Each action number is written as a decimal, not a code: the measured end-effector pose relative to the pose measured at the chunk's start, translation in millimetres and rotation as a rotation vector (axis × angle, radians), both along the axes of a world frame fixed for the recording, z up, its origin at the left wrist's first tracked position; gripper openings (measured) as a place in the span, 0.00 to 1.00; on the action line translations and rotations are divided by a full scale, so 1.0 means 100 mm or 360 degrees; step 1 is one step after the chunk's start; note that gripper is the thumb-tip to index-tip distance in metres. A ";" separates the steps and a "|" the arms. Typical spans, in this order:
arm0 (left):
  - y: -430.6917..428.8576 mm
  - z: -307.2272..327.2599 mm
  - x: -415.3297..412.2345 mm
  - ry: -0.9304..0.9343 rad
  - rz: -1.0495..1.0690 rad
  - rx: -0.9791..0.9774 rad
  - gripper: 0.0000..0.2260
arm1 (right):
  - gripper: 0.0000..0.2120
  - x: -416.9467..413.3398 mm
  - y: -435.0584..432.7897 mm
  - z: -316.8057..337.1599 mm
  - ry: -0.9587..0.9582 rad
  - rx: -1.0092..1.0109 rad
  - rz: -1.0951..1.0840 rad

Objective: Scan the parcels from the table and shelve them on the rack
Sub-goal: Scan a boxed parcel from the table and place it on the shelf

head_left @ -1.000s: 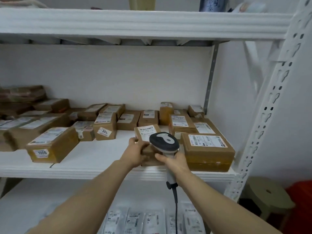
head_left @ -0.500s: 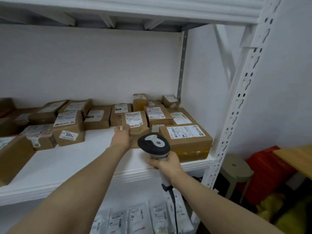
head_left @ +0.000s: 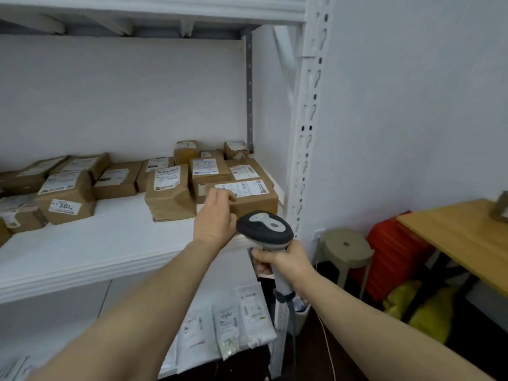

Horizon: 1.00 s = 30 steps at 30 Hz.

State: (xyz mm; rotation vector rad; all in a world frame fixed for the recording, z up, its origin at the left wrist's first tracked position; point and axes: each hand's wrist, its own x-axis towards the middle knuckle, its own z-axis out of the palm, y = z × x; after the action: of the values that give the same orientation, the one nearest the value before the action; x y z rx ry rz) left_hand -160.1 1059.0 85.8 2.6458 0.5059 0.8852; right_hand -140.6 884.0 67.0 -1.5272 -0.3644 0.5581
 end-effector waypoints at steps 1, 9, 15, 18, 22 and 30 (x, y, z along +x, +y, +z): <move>-0.19 0.01 0.05 -0.0013 -0.0001 -0.0012 0.13 | 0.05 0.06 -0.22 0.00 -0.0003 0.0024 -0.0026; -1.96 -0.04 0.67 0.0103 -0.0263 0.0071 0.18 | 0.06 0.59 -2.16 -0.02 0.0038 0.0084 -0.0413; -3.31 -0.11 1.30 0.0146 -0.0587 0.0098 0.22 | 0.04 0.94 -3.69 -0.05 0.0053 0.0097 -0.0786; -3.97 -0.11 1.67 0.0178 -0.0705 0.0134 0.23 | 0.04 1.08 -4.43 -0.11 0.0102 0.0158 -0.1015; -4.87 -0.17 2.19 0.0263 -0.0919 0.0177 0.23 | 0.05 1.22 -5.35 -0.24 0.0163 0.0231 -0.1354; -6.46 -0.59 3.34 0.0552 -0.1224 0.0114 0.23 | 0.07 1.76 -6.77 -0.48 0.0250 0.0305 -0.1887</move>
State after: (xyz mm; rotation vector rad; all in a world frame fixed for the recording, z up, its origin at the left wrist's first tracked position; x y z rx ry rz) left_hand 173.9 412.7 26.9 2.7050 -0.4725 0.2116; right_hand 35.5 207.3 19.4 -1.2368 0.5913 -0.2946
